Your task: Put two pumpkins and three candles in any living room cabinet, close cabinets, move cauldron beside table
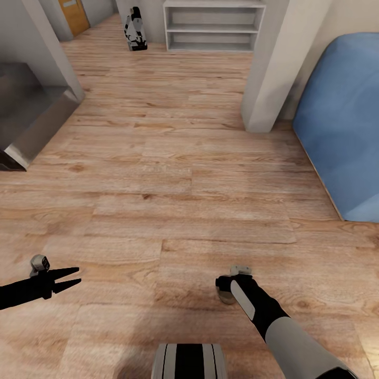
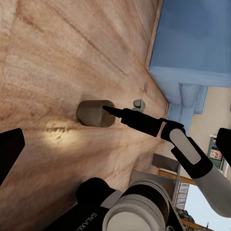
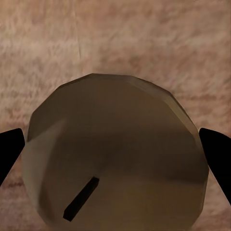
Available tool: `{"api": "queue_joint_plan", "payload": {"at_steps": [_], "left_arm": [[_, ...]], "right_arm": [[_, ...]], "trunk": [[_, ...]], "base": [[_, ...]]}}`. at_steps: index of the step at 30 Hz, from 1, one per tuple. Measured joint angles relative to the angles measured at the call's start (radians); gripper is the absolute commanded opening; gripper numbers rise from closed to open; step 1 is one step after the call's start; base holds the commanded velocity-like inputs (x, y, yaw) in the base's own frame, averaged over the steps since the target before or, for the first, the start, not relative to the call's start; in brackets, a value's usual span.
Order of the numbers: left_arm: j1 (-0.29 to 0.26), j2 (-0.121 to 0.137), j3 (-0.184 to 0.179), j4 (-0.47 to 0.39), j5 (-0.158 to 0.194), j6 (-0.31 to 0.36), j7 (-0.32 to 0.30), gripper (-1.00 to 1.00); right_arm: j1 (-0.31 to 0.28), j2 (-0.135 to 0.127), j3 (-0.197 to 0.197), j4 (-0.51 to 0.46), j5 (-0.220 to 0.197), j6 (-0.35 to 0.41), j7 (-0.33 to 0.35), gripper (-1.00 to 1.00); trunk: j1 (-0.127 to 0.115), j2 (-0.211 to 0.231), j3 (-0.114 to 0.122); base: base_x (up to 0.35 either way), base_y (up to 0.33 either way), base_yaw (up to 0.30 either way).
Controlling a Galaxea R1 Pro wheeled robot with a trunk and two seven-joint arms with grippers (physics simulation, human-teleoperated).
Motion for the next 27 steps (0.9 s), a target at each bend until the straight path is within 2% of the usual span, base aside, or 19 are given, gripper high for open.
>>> {"api": "queue_joint_plan", "payload": {"at_steps": [15, 24, 27], "left_arm": [[0.000, -0.001, 0.000, 0.000, 0.000, -0.001, 0.000, 1.00], [0.000, -0.001, -0.001, 0.000, 0.000, -0.001, 0.000, 1.00], [0.000, -0.001, -0.001, 0.000, 0.000, -0.001, 0.000, 1.00]], "right_arm": [[0.000, 0.000, 0.000, 0.000, -0.002, -0.001, -0.001, -1.00], [0.000, 0.000, -0.002, 0.087, 0.012, 0.000, -0.002, -1.00], [0.000, -0.001, -0.002, 0.089, 0.013, 0.002, -0.003, -1.00]], "trunk": [[0.000, 0.000, 0.000], [-0.004, 0.002, 0.035], [-0.005, 0.003, 0.046]], "base": [[0.000, 0.000, 0.000], [0.000, 0.000, 0.000], [0.000, 0.000, 0.000]]}}
